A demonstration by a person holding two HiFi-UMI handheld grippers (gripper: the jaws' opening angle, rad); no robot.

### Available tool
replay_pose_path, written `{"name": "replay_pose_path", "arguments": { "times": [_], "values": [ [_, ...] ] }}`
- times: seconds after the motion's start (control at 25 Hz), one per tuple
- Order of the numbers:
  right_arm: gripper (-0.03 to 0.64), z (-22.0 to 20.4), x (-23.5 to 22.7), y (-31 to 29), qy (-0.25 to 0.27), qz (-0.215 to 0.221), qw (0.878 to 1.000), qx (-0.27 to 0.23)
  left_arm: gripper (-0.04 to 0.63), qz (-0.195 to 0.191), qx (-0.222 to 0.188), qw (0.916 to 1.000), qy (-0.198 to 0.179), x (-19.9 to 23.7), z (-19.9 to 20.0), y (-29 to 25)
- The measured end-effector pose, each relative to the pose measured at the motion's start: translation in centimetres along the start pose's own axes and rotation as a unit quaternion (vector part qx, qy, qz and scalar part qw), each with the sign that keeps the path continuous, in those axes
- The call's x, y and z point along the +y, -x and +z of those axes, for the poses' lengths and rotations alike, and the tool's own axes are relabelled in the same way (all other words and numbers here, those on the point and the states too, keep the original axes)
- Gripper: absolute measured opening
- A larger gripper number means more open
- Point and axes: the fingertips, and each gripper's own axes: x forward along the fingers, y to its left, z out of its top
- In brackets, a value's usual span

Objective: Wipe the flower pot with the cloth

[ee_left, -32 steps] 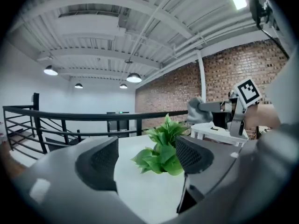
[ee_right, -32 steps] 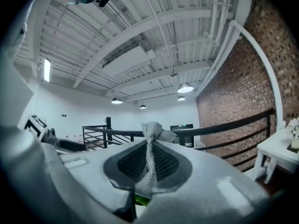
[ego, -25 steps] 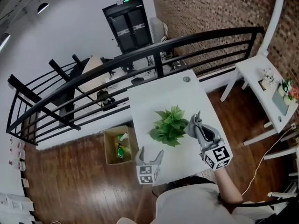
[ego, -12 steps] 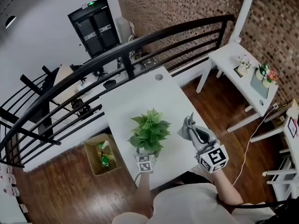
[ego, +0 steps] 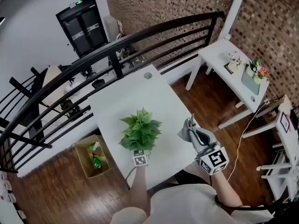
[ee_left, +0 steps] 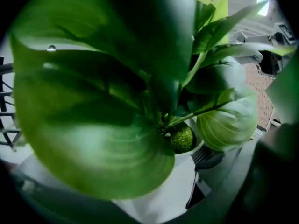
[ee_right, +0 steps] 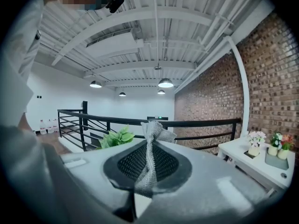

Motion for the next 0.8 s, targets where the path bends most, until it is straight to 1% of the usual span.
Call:
{"name": "replay_pose_path", "arguments": {
  "times": [0.04, 0.08, 0.24, 0.36, 0.44, 0.56, 0.68, 0.76, 0.8],
  "values": [
    [0.011, -0.1, -0.2, 0.2, 0.001, -0.001, 1.0, 0.0, 0.559, -0.004, -0.007, 1.0, -0.002, -0.4, 0.3, 0.0],
    [0.011, -0.2, -0.4, 0.3, 0.001, -0.001, 1.0, 0.0, 0.532, -0.007, -0.011, 0.9999, 0.002, -0.8, 0.7, -0.1],
    [0.011, 0.1, -1.6, 0.1, -0.002, 0.006, 1.0, -0.003, 0.522, -0.02, -0.011, 0.9988, 0.044, -1.7, 2.1, 0.0],
    [0.011, 0.3, -1.9, -0.4, -0.004, 0.02, 1.0, -0.007, 0.518, -0.039, -0.002, 0.9968, 0.069, -2.3, 2.5, 0.3],
    [0.011, 0.7, -1.3, -1.1, -0.005, 0.031, 0.999, -0.01, 0.517, -0.055, -0.004, 0.994, 0.095, -2.2, 3.1, 0.8],
    [0.011, 1.9, 0.4, -2.4, -0.008, 0.046, 0.999, -0.015, 0.514, -0.083, -0.016, 0.9868, 0.138, -1.5, 4.8, 2.4],
    [0.011, 2.1, 1.2, -2.6, -0.011, 0.062, 0.998, -0.02, 0.512, -0.121, -0.032, 0.9789, 0.162, -2.6, 6.3, 3.7],
    [0.011, 1.6, 1.1, -2.6, -0.014, 0.072, 0.997, -0.024, 0.512, -0.15, -0.045, 0.971, 0.181, -4.0, 7.2, 4.1],
    [0.011, 1.5, 1.1, -2.7, -0.016, 0.077, 0.997, -0.026, 0.512, -0.166, -0.052, 0.9659, 0.192, -4.7, 7.9, 4.5]
  ]
}}
